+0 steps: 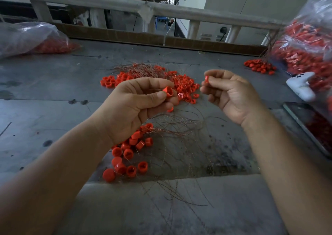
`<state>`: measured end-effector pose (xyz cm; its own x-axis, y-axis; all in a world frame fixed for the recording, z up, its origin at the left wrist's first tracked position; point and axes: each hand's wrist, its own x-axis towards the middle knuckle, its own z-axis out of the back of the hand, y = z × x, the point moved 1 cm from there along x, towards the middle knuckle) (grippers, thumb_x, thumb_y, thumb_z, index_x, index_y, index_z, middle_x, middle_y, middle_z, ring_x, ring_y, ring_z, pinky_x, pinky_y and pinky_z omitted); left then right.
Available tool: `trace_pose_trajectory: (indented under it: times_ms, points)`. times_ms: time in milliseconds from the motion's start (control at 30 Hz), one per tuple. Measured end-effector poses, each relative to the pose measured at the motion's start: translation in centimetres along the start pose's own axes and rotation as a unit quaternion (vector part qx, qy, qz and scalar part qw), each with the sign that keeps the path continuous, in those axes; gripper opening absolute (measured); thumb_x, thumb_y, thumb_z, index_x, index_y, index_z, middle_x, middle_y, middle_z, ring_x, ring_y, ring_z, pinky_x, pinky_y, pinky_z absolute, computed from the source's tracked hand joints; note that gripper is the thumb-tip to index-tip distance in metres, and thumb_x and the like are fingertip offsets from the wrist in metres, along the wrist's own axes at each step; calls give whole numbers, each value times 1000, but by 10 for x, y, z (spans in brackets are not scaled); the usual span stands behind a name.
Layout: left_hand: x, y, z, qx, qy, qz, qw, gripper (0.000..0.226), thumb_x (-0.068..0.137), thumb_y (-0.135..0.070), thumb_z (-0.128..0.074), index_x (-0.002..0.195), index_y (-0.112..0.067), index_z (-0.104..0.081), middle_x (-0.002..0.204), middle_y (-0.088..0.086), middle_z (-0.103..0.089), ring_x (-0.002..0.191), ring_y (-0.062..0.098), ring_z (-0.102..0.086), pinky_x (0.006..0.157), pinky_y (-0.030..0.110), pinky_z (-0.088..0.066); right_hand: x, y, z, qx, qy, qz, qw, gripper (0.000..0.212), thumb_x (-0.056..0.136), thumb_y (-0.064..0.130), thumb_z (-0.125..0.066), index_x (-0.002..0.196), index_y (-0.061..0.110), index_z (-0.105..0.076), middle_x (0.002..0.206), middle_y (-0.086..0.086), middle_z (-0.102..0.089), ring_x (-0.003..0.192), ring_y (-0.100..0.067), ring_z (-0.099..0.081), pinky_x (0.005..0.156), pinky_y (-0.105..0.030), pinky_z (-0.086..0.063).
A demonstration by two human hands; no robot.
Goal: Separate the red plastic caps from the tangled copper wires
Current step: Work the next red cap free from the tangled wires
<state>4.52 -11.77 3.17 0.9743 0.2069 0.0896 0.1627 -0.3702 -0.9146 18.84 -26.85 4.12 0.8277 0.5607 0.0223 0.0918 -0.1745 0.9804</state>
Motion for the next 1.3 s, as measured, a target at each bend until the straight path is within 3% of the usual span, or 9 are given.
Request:
trace_pose_trajectory:
  times_ms: [100,200,300,433,700,833,1100,1300]
  points:
    - [0,1,0,13,-6,6,1000,20,67,0,-56,78,-5,-72,76,10,-71,70,15,-70,61,18,-55,-9,0,-13,28,72,-16,997,8,74,9,-58,82,11,-59,63,1,-68,58,-9,-66,45,-15,-47]
    - [0,2,0,19,-7,10,1000,21,66,1,-56,76,-7,-73,75,10,-71,69,16,-70,60,18,-55,-13,-2,-22,26,107,-23,994,15,68,14,-59,82,11,-58,65,-1,-69,59,-10,-67,45,-15,-47]
    - [1,2,0,24,-6,8,1000,21,66,0,-56,73,-9,-74,74,10,-71,69,16,-70,60,18,-55,-15,-4,-25,27,120,-19,992,9,75,11,-57,84,13,-59,64,0,-69,59,-10,-67,45,-14,-47]
    - [0,3,-1,43,-7,3,999,20,66,-1,-57,80,-6,-71,75,9,-72,70,15,-70,61,18,-54,-16,-8,-27,2,138,-16,990,21,88,2,-48,84,16,-63,64,0,-69,57,-9,-66,44,-14,-46]
    - [0,2,-3,49,-25,3,998,22,65,-1,-58,84,-4,-66,73,8,-71,69,15,-70,60,18,-54,-16,-13,-30,-9,144,-33,989,7,79,8,-55,83,12,-59,65,-2,-69,59,-13,-67,45,-16,-46]
    - [0,2,-3,55,-27,4,998,23,64,-1,-58,86,-3,-66,73,9,-71,69,16,-70,61,18,-54,-17,-14,-30,-26,144,-26,989,15,67,15,-58,82,13,-61,64,2,-67,57,-9,-64,46,-16,-46]
    - [0,2,-3,63,-31,6,998,24,64,-2,-58,86,-4,-66,73,7,-71,70,15,-70,62,18,-55,-18,-14,-31,-13,146,-27,989,16,85,1,-49,83,10,-62,60,-1,-67,51,-9,-63,44,-16,-48]
    - [0,2,-2,64,-31,10,997,24,64,-2,-58,87,-4,-66,73,7,-72,71,16,-70,62,18,-55,-18,-13,-33,-3,148,-39,988,7,80,5,-53,83,8,-59,61,-2,-67,52,-10,-63,45,-17,-48]
